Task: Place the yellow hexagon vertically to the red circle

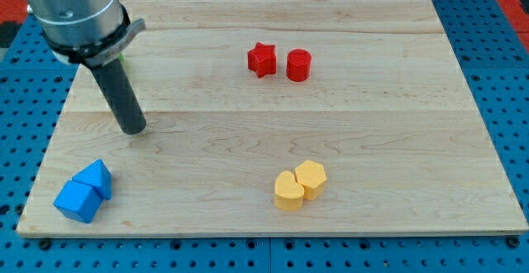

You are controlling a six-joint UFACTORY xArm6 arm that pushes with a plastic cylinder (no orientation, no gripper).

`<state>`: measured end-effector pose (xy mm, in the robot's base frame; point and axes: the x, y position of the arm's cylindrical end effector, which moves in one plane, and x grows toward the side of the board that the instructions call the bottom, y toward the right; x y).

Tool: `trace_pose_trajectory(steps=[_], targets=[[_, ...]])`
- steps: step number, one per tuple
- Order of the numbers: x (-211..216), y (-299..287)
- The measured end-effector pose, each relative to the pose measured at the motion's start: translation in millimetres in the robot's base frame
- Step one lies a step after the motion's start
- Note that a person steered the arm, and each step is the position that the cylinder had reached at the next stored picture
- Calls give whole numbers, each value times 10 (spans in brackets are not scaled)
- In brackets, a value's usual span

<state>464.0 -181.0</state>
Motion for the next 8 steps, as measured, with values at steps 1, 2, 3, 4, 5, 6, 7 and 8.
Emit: trace_pose_trajectory(steps=[1,2,3,4,5,6,7,8], targets=[[511,472],[1229,882],[1387,1940],[837,2220],[472,2500],[616,2662],[712,2893],[732,3710]])
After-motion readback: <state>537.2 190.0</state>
